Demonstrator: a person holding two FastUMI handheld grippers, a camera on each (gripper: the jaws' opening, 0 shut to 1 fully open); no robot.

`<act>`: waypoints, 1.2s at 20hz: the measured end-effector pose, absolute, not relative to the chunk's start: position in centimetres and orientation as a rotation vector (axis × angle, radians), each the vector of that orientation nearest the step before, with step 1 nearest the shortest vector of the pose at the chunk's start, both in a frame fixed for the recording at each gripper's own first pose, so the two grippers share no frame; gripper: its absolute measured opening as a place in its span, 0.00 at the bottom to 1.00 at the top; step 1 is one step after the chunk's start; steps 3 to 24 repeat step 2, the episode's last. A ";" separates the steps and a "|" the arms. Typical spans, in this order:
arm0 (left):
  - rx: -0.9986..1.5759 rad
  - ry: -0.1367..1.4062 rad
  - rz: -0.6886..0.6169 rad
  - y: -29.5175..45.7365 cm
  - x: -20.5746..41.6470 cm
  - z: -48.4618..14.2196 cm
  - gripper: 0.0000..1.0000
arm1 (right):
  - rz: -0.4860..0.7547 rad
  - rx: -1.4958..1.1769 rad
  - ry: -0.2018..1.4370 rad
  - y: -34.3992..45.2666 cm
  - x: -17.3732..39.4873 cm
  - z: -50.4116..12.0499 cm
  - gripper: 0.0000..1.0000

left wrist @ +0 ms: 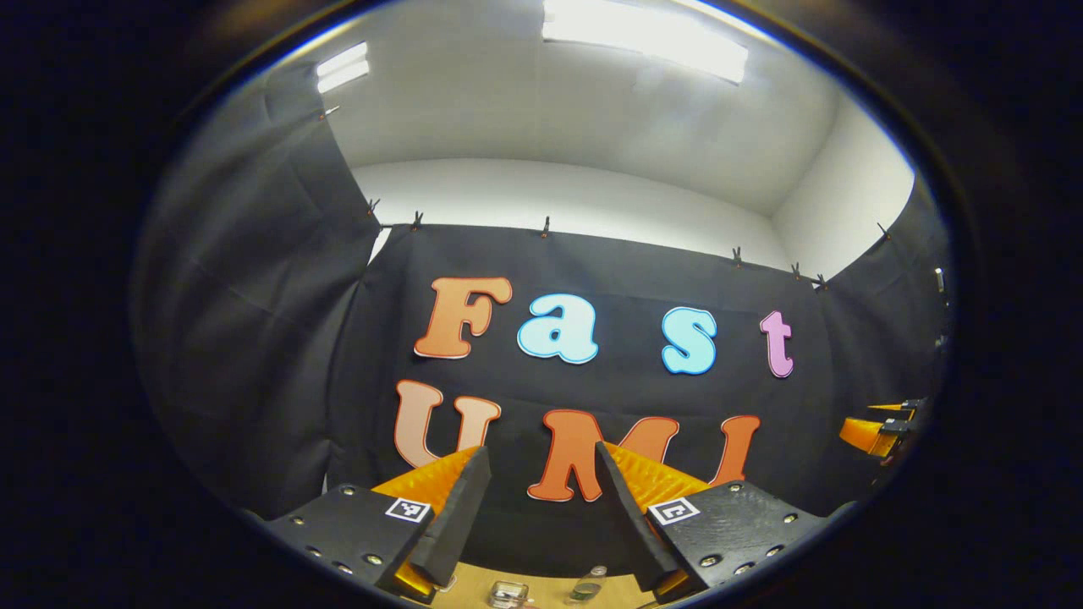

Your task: First push the handle of the pot to place it horizontally, then grasp the pot with both hands and set it on the induction cooktop.

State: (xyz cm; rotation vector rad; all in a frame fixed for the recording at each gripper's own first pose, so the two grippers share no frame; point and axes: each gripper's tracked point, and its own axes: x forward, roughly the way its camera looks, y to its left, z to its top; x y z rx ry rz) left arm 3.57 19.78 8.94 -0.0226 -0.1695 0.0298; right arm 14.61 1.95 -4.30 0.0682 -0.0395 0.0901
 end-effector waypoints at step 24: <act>-0.021 -0.116 0.052 20.6 4.0 7.2 0.78 | 0.099 0.073 -0.017 2.4 14.1 -5.2 0.93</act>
